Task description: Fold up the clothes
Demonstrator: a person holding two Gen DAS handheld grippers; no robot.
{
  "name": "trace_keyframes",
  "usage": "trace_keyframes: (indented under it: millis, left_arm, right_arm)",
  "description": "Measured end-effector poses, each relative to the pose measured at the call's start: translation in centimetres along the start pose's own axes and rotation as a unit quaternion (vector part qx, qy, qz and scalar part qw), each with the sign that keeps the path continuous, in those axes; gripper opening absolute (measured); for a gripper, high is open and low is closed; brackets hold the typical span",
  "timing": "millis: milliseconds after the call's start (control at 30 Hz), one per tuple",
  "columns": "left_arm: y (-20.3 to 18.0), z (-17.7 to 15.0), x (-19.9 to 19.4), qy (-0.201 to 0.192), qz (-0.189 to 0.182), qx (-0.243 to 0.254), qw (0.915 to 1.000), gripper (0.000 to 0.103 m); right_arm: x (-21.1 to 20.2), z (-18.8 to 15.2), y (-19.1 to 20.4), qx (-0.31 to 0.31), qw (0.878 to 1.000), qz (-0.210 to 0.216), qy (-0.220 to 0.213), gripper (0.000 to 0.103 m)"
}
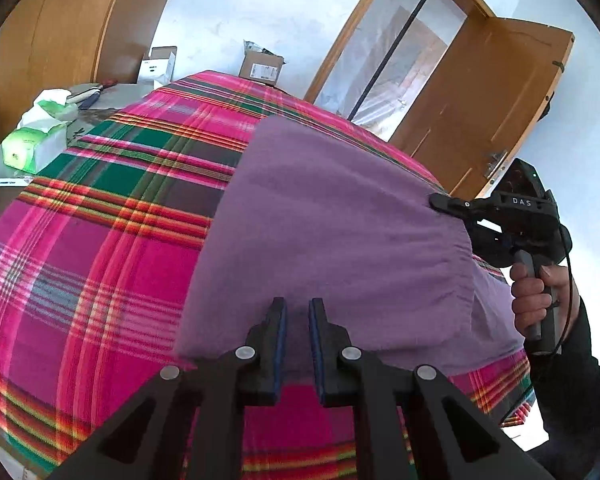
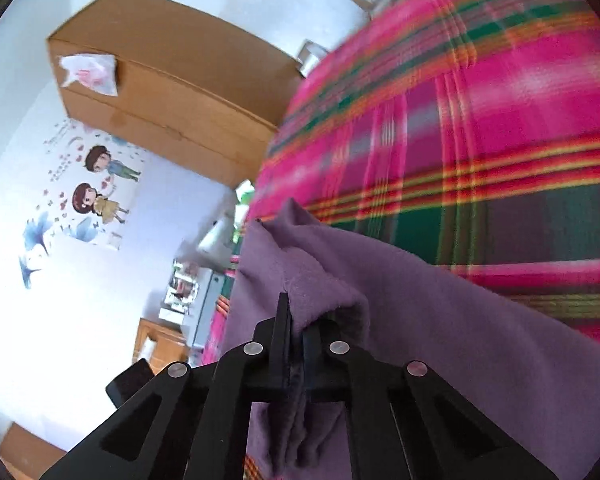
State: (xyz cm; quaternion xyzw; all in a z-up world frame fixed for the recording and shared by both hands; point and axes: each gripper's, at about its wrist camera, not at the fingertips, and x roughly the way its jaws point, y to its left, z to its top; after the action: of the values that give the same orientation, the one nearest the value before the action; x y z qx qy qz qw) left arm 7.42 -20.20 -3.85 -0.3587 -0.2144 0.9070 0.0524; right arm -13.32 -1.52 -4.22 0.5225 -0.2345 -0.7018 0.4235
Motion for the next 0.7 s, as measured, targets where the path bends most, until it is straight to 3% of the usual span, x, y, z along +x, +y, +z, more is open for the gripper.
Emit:
trace_keyframes:
  millis: [33,100,167,200,267,367,567,700]
  left_arm:
    - [-0.2,0.1,0.0,0.001,0.002,0.0,1.0,0.012]
    - [-0.5,0.2,-0.3,-0.003,0.009,0.002,1.0,0.012]
    - [-0.8,0.3,-1.2,-0.015,0.022,0.01,0.9996,0.012]
    - [-0.8,0.4,-1.7,-0.022,0.026,0.011,0.9994,0.012]
    - [-0.5,0.7,-2.6,-0.04,0.041,0.004,0.9983,0.012]
    - [0.8,1.4,-2.9,-0.054,0.078,-0.012,0.9954,0.014]
    - [2.4,1.0,-1.7,-0.028,0.08,-0.044,0.9954,0.015]
    - [2.8,1.1,-1.3,-0.025,0.073,-0.047,0.9959,0.018]
  right_arm:
    - [-0.1,-0.1,-0.1,-0.001,1.0,-0.01,0.002,0.005]
    - [-0.4,-0.2,-0.3,-0.003,1.0,-0.029,0.005,0.017]
    - [-0.7,-0.3,-0.5,-0.005,0.999,-0.048,0.009,0.02]
    - [-1.2,-0.3,0.0,-0.019,0.998,-0.06,0.0,0.027]
    - [-1.7,0.0,1.7,-0.058,0.995,-0.078,-0.015,0.032]
    - [-0.9,1.0,5.0,-0.122,0.989,-0.08,-0.016,0.034]
    - [0.7,3.1,11.4,-0.25,0.965,-0.082,-0.019,0.036]
    - [6.9,5.2,13.8,-0.313,0.945,-0.083,0.052,0.036]
